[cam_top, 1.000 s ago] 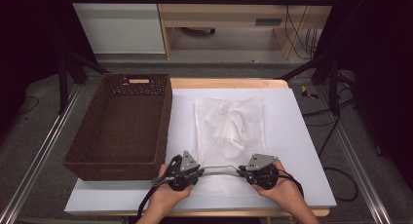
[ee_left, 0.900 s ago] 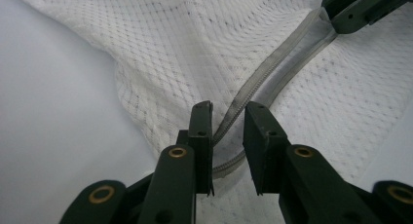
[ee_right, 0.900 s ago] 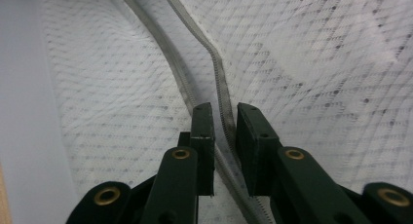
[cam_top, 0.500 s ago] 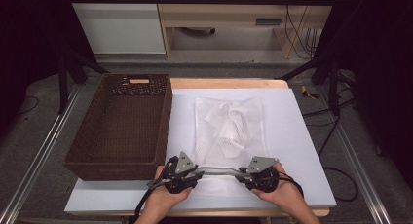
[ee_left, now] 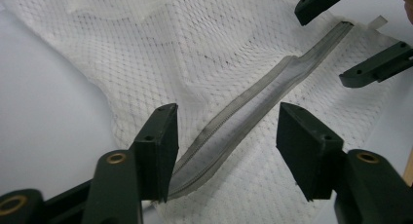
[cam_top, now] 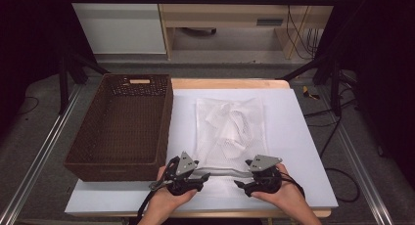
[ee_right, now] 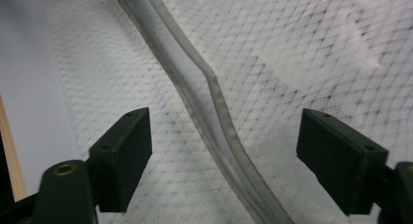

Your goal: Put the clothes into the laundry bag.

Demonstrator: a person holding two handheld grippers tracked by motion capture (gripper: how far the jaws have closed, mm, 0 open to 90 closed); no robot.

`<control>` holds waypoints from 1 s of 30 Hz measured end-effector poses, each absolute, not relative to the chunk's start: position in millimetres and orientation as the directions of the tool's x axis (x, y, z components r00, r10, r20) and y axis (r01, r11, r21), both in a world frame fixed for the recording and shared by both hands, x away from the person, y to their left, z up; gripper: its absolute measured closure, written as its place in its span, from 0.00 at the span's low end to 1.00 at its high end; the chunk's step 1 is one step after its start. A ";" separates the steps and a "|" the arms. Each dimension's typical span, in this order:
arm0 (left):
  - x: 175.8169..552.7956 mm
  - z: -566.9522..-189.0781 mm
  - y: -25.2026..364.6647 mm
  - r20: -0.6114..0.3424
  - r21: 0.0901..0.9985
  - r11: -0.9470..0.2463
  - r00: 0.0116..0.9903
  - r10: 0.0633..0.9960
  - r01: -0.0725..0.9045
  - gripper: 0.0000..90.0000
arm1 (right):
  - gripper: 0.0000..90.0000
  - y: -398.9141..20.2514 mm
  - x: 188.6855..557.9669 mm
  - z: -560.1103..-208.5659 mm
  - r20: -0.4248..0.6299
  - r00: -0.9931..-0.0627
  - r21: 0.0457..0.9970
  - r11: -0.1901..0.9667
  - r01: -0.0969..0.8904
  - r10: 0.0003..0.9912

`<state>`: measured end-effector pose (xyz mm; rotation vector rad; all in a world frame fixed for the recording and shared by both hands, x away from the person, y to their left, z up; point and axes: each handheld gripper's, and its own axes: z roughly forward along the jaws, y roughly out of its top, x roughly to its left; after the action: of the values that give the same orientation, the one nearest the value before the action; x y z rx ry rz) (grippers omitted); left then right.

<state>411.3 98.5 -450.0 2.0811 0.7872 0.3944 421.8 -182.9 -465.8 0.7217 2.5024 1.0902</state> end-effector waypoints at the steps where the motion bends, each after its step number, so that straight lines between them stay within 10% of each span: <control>1: 411.4 -449.8 98.5 -0.008 0.814 -0.430 0.748 0.663 0.390 0.44 | 0.19 -183.3 422.3 -464.9 -0.082 -0.820 0.750 0.577 0.324 0.567; 30: 406.9 -427.6 94.9 -0.134 0.839 -0.311 0.725 0.676 0.445 0.10 | 0.09 -216.1 431.4 -427.2 -0.036 -0.492 0.935 0.202 0.290 0.870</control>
<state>406.9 94.9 -427.6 1.9607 0.8579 0.2998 431.4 -216.1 -427.2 1.0767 1.8994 1.2856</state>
